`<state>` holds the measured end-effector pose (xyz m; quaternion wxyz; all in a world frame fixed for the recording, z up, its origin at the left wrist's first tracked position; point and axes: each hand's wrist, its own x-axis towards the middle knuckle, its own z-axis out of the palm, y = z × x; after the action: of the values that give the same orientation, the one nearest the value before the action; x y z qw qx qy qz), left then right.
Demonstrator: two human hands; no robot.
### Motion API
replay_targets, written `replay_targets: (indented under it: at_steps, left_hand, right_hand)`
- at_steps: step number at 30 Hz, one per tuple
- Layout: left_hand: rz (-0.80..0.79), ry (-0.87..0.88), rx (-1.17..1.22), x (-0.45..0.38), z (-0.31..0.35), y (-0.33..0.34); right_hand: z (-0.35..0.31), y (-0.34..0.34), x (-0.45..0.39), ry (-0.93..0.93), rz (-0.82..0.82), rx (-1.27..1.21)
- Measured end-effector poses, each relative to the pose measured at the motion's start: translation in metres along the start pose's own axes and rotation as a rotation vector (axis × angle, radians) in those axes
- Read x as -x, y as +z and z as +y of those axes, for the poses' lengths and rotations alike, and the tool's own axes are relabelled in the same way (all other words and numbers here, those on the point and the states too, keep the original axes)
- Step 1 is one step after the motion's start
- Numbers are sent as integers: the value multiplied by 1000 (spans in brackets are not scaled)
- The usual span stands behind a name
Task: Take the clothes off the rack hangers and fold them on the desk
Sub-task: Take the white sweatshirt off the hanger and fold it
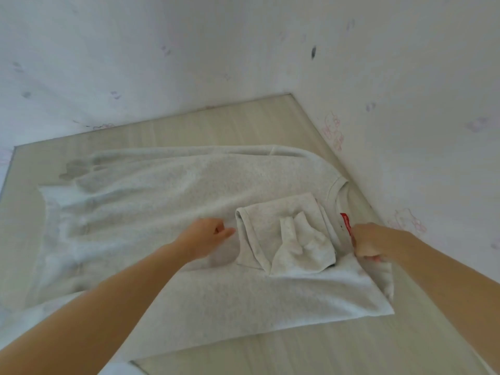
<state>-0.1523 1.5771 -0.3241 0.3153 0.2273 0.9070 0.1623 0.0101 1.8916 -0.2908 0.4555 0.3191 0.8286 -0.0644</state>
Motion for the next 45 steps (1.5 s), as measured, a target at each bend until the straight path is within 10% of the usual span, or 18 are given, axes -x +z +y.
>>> replay_targets:
  at_steps: [9, 27, 45]
  left_hand:
    - [339, 153, -106, -85, -23, -94]
    - [310, 171, -96, -167, -37, -116]
    - [328, 229, -536, -162, -24, -110]
  right_hand:
    - [-34, -96, -40, -152, 378, -139]
    - [-162, -182, -150, -420, 594, -149]
    - [-131, -215, -150, -126, 747, -436]
